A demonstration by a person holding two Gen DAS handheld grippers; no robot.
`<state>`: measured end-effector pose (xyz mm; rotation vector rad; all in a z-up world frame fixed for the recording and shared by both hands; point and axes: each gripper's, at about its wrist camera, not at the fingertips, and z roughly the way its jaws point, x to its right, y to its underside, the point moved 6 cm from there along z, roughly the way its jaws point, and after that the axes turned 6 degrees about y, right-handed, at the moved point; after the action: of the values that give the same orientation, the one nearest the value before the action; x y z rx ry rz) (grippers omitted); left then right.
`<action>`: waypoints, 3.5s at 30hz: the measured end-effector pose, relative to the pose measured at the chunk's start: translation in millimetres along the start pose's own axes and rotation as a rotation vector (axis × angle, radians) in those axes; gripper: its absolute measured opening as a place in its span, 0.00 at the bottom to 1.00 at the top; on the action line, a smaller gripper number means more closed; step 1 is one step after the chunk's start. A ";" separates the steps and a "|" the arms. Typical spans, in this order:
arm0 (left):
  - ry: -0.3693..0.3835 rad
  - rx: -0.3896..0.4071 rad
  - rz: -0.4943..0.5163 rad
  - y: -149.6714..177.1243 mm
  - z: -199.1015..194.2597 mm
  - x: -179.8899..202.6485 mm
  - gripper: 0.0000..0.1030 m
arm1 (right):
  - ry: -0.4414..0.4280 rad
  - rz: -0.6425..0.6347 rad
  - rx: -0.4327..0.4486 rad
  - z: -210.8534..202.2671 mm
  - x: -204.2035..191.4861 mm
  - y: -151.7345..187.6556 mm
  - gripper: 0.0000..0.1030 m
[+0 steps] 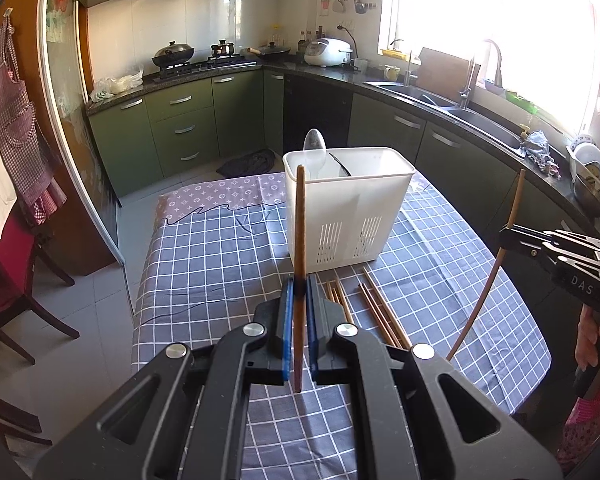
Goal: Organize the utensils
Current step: 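Lower both held chopsticks into the white holder and open both tools, then grasp another wooden chopstick with the left tool and lift it upright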
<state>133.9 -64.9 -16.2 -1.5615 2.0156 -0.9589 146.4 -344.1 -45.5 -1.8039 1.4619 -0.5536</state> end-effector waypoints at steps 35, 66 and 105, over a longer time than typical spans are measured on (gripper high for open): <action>0.020 0.181 0.002 -172.2 37.4 10.9 0.06 | -0.003 0.050 0.177 35.9 -6.3 -202.1 0.07; 0.077 -0.353 -0.113 38.4 106.2 5.0 0.33 | 0.114 0.181 -0.104 45.4 57.3 56.4 0.46; -0.013 -0.528 -0.057 65.5 189.2 27.5 0.13 | 0.029 0.265 -0.159 58.1 58.0 77.4 0.50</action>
<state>212.1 -132.7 -189.8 -1.8825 2.3507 -0.4446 153.8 -390.0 -148.2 -1.6886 1.7730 -0.3391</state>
